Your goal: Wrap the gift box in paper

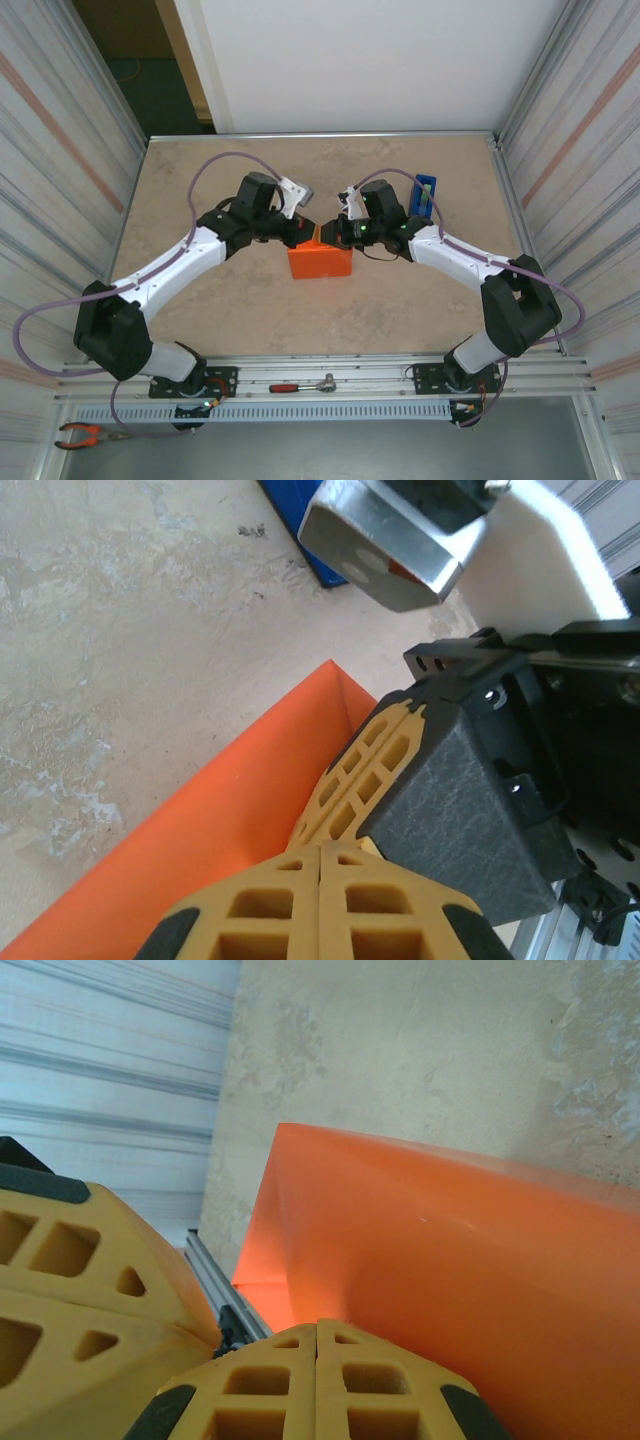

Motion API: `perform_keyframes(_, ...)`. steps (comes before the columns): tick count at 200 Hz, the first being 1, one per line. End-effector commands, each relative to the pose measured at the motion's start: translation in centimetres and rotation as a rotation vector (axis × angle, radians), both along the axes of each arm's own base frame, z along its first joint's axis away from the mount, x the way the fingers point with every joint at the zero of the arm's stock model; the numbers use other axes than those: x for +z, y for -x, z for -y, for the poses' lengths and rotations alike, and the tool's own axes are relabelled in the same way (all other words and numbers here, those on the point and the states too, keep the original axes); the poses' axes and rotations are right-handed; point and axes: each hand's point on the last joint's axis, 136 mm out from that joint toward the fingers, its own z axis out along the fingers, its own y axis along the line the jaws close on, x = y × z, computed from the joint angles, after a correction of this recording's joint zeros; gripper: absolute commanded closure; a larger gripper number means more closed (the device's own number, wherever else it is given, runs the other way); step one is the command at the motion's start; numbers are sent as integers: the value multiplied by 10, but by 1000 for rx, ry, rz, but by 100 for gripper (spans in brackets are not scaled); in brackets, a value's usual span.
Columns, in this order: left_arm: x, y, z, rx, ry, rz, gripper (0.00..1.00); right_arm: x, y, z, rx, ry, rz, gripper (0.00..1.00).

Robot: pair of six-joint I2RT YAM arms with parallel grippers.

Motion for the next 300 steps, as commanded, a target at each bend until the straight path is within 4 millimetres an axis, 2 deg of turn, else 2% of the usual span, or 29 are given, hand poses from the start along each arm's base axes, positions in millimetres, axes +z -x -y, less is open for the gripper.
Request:
perform_keyframes(1, -18, 4, -7, -1, -67, 8, 100, -52, 13, 21, -56, 142, -139, 100)
perform_keyframes(10, -19, 5, -8, 3, -75, 15, 96, -52, 13, 21, -55, 143, -138, 100)
perform_keyframes(25, -19, 5, -10, 8, -85, 28, 78, -52, 13, 21, -55, 143, -139, 100)
perform_keyframes(41, -19, 4, -13, 16, -92, 41, 72, -53, 13, 21, -57, 145, -141, 100)
perform_keyframes(101, -25, 6, -13, 7, -118, 37, 72, -52, 14, 22, -58, 145, -136, 100)
perform_keyframes(168, -28, -3, -28, 76, -197, 88, 67, -54, 14, 23, -60, 145, -138, 100)
perform_keyframes(229, -45, 3, -26, 51, -289, 97, 66, -53, 14, 22, -60, 139, -137, 100)
perform_keyframes(263, -56, 7, -27, 39, -355, 102, 67, -42, 13, 21, -63, 119, -121, 100)
perform_keyframes(300, -68, 9, -27, 30, -403, 78, 69, -18, 4, 17, -69, 76, -87, 100)
